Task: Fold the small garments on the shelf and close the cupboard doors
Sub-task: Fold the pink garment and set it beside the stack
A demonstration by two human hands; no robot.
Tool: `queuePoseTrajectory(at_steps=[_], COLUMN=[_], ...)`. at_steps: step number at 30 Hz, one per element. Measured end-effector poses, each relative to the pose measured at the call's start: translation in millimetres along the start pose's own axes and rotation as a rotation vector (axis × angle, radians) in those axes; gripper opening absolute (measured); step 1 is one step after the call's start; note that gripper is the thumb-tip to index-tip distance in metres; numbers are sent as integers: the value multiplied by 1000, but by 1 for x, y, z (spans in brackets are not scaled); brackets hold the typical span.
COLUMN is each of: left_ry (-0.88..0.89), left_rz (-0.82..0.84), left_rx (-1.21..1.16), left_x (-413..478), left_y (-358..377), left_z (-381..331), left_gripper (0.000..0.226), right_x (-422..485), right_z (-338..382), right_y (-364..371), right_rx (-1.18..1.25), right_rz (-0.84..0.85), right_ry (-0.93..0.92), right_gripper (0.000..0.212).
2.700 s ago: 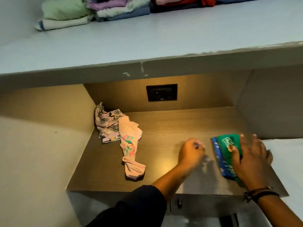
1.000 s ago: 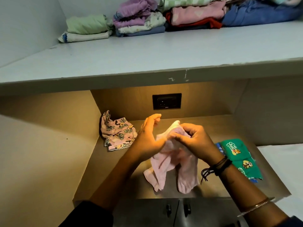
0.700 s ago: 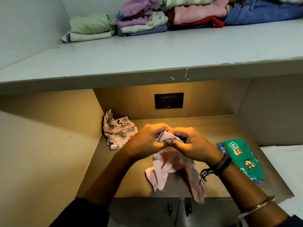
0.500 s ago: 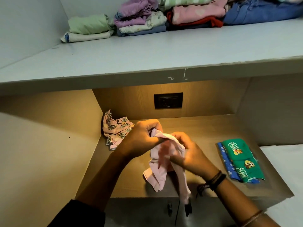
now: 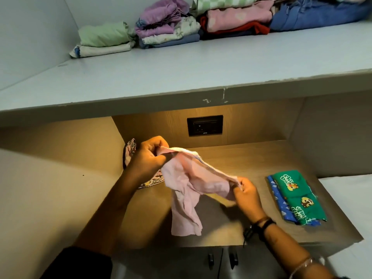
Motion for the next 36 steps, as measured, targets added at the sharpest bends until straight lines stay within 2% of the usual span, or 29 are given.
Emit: queuePoseTrajectory(at_steps=[5, 8, 12, 16, 20, 25, 27, 31, 36], left_ry=[-51, -14, 75, 47, -61, -274, -390, -456, -457], left_rz=[-155, -298, -444, -482, -348, 34, 147, 205, 233], left_rx=[296, 239, 128, 29, -99, -145, -145, -109, -89], left_x=[48, 62, 65, 45, -1, -74, -95, -110, -95], left_y=[-33, -33, -24, -21, -16, -4, 1, 10, 10], left_z=[37, 34, 23, 30, 55, 111, 134, 147, 143], left_gripper=[15, 16, 23, 26, 29, 36, 27, 16, 8], right_x=[82, 117, 119, 82, 41, -10, -19, -22, -15], right_z=[59, 92, 116, 110, 53, -3, -18, -32, -32], right_y=[-43, -64, -86, -100, -111, -119, -118, -115, -106], right_rx=[-10, -21, -26, 17, -2, -180, -212, -216, -188], right_rz=[-213, -292, -366, -286, -73, 302, 420, 512, 499], right_ry=[-154, -254, -398, -433, -397, -246, -181, -100, -61], right_gripper=[11, 8, 18, 22, 15, 8, 14, 10, 9])
Point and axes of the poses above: each hand's wrist, its own x-axis towards the middle knuckle, its own y-axis out of the palm, z = x × y, the point moved 3 cm from there along x, towards the middle knuckle, and after that the axes turned 10 degrees about -x, right-handed, at the moved point
